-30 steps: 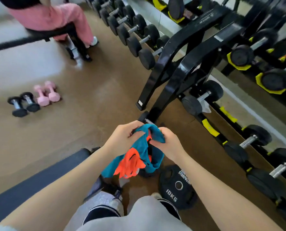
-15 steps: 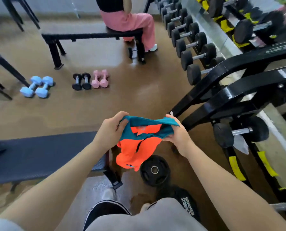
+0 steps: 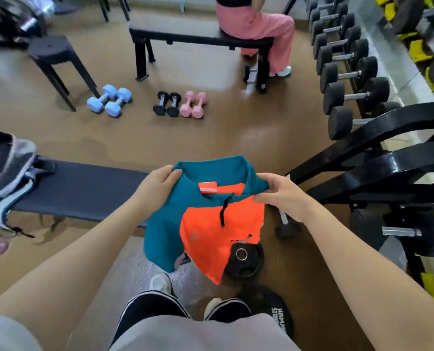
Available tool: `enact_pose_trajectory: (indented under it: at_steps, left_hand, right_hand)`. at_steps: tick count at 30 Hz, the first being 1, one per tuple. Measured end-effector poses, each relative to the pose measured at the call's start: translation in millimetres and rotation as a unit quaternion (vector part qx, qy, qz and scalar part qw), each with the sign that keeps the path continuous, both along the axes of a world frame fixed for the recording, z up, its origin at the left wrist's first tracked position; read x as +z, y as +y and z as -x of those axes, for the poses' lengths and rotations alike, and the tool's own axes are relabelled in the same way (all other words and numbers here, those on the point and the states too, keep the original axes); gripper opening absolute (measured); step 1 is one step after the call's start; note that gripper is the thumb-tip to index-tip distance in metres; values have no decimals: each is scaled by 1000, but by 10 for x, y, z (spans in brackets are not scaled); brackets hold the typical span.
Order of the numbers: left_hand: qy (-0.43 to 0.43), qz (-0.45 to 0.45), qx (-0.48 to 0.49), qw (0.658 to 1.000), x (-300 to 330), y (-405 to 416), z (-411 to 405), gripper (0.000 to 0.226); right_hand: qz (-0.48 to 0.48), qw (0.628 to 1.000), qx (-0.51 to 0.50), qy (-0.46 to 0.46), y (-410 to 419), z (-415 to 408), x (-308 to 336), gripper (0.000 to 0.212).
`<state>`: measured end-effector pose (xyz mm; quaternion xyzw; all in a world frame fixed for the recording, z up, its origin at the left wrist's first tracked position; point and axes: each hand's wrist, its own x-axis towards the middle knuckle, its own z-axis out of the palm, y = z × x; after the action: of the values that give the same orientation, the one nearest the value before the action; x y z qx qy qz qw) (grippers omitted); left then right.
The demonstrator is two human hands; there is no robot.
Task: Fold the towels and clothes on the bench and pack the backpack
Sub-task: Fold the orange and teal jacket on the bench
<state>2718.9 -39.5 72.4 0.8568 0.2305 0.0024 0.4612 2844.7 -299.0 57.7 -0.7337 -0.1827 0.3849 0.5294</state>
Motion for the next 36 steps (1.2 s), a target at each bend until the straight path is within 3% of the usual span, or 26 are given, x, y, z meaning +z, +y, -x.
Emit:
enact_pose_trajectory:
  at_steps: [4, 7, 13, 17, 19, 23, 30, 36]
  left_hand:
    - [30, 99, -14, 995, 1, 83, 199, 20]
    - [59, 214, -23, 975, -35, 107, 321, 40]
    - [-1, 147, 43, 988, -319, 283, 421, 18]
    - [-23, 172, 106, 979, -445, 709, 458, 12]
    - [-30, 163, 137, 977, -502, 1091, 452, 10]
    - [-20, 132, 182, 974, -785, 2062, 494, 20]
    - [105, 128, 243, 956, -2029, 4020, 842, 35]
    - [166, 163, 353, 906, -3126, 5102, 1143, 31]
  right_hand:
    - [46, 993, -85, -62, 284, -25, -21, 6]
    - [70, 988, -119, -69, 505, -125, -138, 7]
    - [189, 935, -91, -287, 1157, -280, -324, 19]
    - [220, 909, -58, -350, 1968, -397, -329, 18]
    - [222, 900, -20, -374, 2446, -455, -327, 15]
    - [238, 844, 114, -467, 3529, -530, -485, 16]
    - [300, 802, 255, -450, 5875, -267, -1680, 20]
    - [322, 786, 317, -422, 7313, 97, -2920, 20]
